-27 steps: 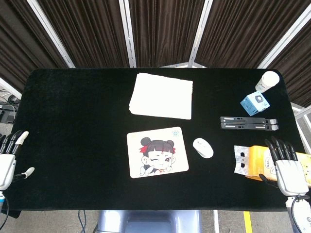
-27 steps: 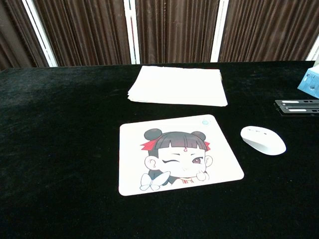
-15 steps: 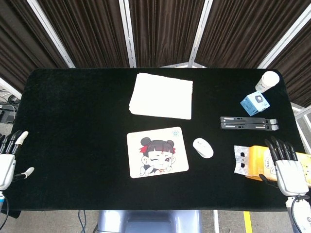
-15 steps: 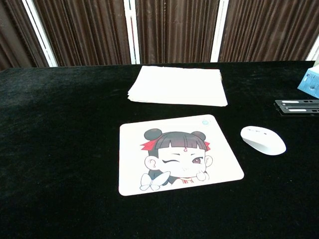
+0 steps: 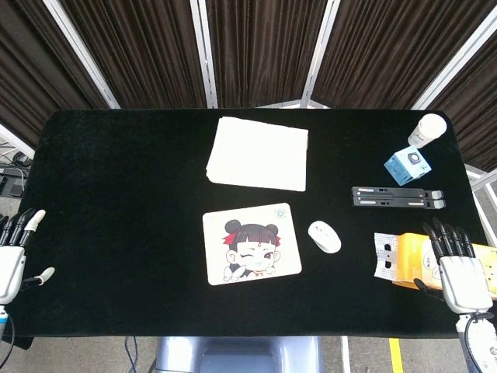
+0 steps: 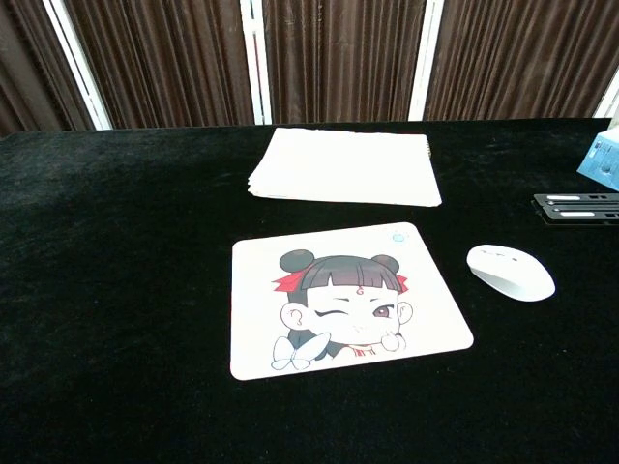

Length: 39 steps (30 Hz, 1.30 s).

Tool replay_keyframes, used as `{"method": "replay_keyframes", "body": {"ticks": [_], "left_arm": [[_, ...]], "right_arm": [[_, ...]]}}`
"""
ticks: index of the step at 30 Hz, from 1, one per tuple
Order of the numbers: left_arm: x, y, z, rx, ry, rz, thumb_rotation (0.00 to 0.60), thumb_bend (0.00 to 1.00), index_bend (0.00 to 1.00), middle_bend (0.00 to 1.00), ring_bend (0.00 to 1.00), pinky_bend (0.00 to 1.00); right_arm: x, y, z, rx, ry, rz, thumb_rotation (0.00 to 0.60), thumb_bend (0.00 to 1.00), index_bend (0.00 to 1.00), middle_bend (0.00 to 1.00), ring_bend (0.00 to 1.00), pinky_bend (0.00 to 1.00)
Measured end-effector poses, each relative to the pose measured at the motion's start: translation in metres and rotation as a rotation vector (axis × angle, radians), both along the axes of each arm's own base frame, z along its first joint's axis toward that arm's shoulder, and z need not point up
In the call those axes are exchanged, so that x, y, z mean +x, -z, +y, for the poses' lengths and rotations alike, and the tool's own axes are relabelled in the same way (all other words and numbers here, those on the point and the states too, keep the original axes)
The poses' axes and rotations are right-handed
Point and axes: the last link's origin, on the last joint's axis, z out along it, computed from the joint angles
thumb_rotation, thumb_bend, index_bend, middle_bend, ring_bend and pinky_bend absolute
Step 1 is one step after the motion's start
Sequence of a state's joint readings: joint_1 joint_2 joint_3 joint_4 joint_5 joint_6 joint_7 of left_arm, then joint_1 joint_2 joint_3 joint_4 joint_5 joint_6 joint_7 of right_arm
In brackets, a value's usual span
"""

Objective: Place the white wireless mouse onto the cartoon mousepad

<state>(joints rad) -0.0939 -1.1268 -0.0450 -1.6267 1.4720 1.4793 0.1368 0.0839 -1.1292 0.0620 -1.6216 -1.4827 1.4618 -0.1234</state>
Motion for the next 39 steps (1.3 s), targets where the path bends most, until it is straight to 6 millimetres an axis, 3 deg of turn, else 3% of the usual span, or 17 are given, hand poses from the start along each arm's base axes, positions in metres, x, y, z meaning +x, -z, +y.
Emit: {"method": "replay_keyframes", "body": {"ticks": [13,19,23,28,33,39], "left_arm": [[-0.001,0.0,0.0,0.001,-0.002,0.001,0.6,0.0,0.0,0.0,0.0,0.0],[0.0,0.0,0.0,0.001,-0.001,0.001,0.6,0.0,0.0,0.0,0.0,0.0],[0.001,0.0,0.001,0.001,-0.001,0.004,0.6,0.0,0.0,0.0,0.0,0.0],[0.0,0.0,0.001,0.001,-0.003,0.008,0.6,0.0,0.0,0.0,0.0,0.0],[0.0,0.001,0.001,-0.004,-0.003,0.01,0.6,0.0,0.0,0.0,0.0,0.0],[0.0,0.001,0.003,-0.01,-0.004,0.016,0.6,0.0,0.0,0.0,0.0,0.0]], "right_arm": [[0.002,0.0,-0.001,-0.001,-0.002,-0.044,0.6,0.09,0.01,0.0,0.0,0.0],[0.02,0.005,-0.009,0.032,-0.039,-0.154,0.6,0.09,0.11,0.0,0.0,0.0],[0.037,0.01,-0.017,0.048,-0.091,-0.122,0.6,0.09,0.19,0.01,0.0,0.0],[0.077,0.03,-0.035,0.097,-0.128,-0.153,0.6,0.09,0.23,0.02,0.0,0.0],[0.099,0.052,-0.05,0.14,-0.091,-0.167,0.6,0.08,0.23,0.02,0.0,0.0],[0.127,0.092,-0.065,0.193,-0.039,-0.159,0.6,0.08,0.23,0.02,0.0,0.0]]}}
